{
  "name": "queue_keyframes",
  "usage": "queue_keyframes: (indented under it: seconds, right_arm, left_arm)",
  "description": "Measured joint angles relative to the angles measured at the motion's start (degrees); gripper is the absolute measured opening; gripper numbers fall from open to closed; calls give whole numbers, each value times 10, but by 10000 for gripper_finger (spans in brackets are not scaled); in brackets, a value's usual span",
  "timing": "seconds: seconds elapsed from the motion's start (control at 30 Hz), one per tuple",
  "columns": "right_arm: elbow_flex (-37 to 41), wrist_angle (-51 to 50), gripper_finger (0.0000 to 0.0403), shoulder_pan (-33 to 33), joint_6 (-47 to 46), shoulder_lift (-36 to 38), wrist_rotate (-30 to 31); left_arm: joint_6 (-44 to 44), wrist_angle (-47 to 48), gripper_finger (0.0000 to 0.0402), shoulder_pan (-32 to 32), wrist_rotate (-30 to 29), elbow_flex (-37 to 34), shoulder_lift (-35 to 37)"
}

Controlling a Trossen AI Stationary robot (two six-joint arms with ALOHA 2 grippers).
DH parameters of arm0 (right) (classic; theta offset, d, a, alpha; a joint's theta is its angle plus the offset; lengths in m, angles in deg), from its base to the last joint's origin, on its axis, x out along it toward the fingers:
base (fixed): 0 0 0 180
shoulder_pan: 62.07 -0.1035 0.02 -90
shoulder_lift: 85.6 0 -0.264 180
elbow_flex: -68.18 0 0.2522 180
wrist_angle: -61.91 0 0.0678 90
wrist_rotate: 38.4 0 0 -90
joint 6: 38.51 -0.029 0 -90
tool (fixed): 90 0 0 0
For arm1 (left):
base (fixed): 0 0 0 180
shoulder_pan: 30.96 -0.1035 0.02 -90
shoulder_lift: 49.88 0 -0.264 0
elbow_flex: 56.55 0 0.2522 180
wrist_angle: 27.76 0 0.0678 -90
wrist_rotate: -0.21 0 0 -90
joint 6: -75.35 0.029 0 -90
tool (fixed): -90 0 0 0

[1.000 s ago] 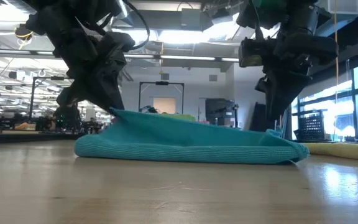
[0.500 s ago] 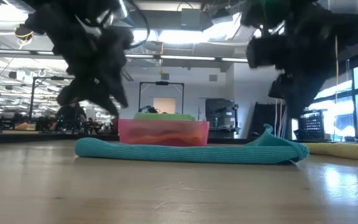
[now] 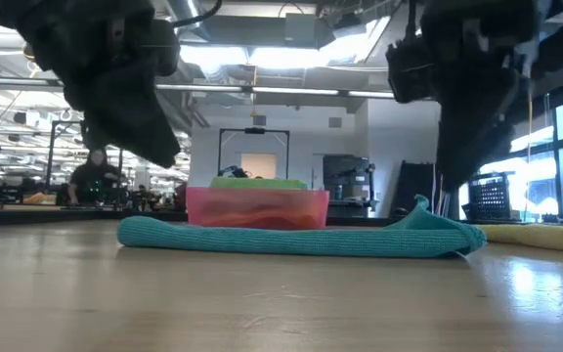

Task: Fold microfiber towels
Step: Fold the blue microfiber cloth

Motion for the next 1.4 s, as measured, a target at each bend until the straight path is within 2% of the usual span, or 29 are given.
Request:
queue_keyframes:
  seconds: [0.23, 0.33, 0.47, 0.57, 0.7, 0.8, 0.97, 1.17, 1.3, 1.4]
  right_arm:
    - [0, 12, 161, -29, -102, -65, -20]
    - [0, 14, 161, -28, -134, -77, -30]
    - [0, 18, 161, -28, -144, -80, -18]
    - [0, 19, 161, -27, -144, -80, -14]
    - [0, 17, 160, -26, -144, -80, -14]
    - [0, 1, 144, -26, -144, -80, -14]
    - [0, -49, 81, -26, -141, -80, -24]
    - [0, -121, 9, -26, -106, -79, -75]
    - [2, -170, 12, -29, -94, -66, -84]
    - [1, -132, 23, -30, -95, -31, -61]
  left_arm:
    - [43, -54, 102, 10, 5, -1, -65]
    - [118, -91, 102, 9, 5, 0, -72]
    - [241, -90, 102, 13, 16, 3, -78]
    - [280, -80, 102, 9, 44, 3, -94]
    - [281, -78, 102, 8, 71, 3, -130]
    - [265, -80, 102, 8, 88, 5, -153]
    - [239, -85, 102, 12, 89, 6, -165]
    - [234, -81, 102, 12, 90, 6, -165]
    - [220, -77, 102, 12, 93, 5, -165]
    - [215, -77, 102, 12, 94, 5, -166]
